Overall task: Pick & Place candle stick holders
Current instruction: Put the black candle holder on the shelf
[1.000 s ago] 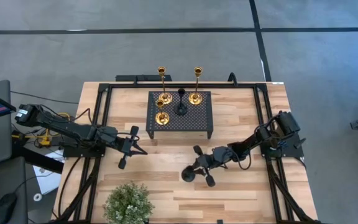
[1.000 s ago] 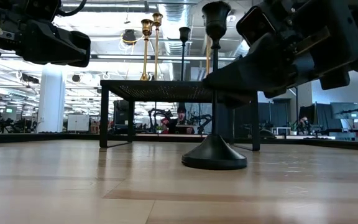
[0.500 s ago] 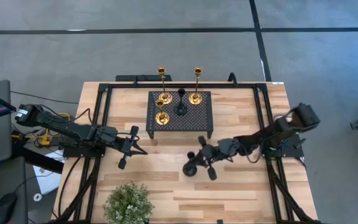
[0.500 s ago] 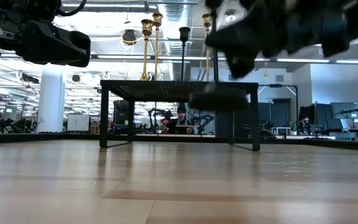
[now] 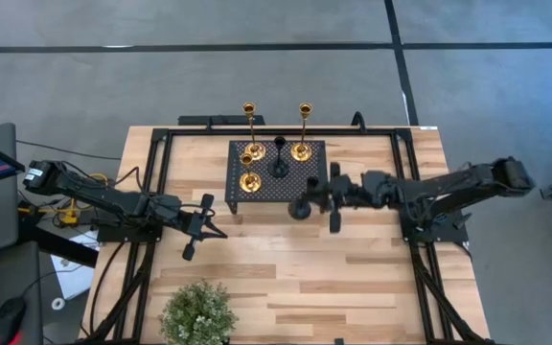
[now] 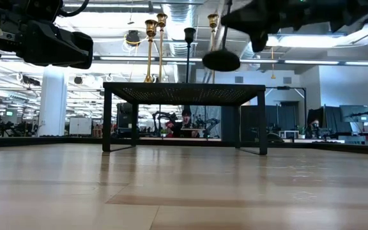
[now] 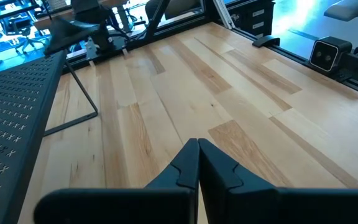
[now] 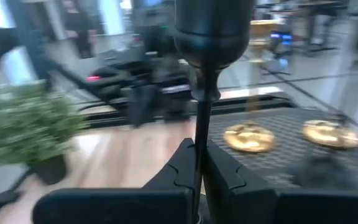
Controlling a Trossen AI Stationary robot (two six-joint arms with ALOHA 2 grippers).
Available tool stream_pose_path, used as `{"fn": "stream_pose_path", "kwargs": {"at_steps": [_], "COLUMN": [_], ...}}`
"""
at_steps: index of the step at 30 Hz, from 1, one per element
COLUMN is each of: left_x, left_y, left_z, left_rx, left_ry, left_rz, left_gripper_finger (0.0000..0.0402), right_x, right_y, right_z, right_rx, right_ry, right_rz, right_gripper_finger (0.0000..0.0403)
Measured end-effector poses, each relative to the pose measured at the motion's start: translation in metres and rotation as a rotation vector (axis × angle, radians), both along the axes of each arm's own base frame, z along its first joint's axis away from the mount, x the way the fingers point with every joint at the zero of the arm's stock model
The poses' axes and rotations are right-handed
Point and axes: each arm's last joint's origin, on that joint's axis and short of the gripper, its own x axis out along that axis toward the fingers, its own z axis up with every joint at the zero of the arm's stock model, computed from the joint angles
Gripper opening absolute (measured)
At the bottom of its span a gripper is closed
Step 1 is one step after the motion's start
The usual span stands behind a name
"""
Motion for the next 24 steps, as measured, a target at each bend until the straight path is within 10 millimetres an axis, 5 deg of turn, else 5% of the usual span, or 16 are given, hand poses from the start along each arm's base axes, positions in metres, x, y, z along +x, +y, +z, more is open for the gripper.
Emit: {"fn": "stream_pose_path", "kwargs": {"at_steps": [12,24], "left_x": [0.0,0.0], "left_y": [0.0,0.0], "left_z": [0.0,0.0], "left_rx": [0.0,0.0], "left_ry": [0.0,-0.001], "left_rz": [0.0,0.0], "left_gripper_finger": [0.0004,0.0004], "right_x": [-0.002,-0.004], "right_y": [-0.053,-0.064], "right_z": [-0.007,-0.01], "right_rx": [0.031,0.034], "right_ry": [0.053,0.09], "right_rz": [-0.215,-0.263], "right_gripper_finger": [0.0001,0.0]}}
